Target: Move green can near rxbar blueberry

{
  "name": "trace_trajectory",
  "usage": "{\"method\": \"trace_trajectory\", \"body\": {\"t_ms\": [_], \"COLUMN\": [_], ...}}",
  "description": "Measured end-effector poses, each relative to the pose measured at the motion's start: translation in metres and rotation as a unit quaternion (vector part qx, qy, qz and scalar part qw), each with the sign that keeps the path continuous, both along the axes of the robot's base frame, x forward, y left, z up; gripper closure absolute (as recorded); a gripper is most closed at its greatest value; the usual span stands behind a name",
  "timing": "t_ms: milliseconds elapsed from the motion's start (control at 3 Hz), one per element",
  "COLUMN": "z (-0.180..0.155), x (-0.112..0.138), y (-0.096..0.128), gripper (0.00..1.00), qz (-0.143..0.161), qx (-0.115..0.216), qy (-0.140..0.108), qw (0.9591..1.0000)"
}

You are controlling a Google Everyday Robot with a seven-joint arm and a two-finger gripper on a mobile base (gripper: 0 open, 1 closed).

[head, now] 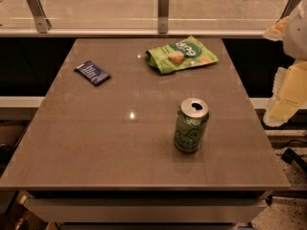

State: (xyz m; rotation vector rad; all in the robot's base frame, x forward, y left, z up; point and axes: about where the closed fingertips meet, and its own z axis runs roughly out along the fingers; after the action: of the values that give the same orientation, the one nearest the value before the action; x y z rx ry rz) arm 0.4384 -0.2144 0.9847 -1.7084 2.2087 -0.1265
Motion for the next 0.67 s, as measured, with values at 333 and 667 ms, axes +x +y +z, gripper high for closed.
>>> {"method": "trace_trajectory", "body": {"t_ms": [333, 667], "z": [0.0009, -0.0040], "x": [-0.0002, -0.0028], "y": [0.0002, 0.0020], "gripper": [0.00, 0.00], "qz": [-0.001, -0.008], "qx": [0.001, 0.030], "qy": [-0.002, -0.001], "qw": [1.0000, 0.9995]}}
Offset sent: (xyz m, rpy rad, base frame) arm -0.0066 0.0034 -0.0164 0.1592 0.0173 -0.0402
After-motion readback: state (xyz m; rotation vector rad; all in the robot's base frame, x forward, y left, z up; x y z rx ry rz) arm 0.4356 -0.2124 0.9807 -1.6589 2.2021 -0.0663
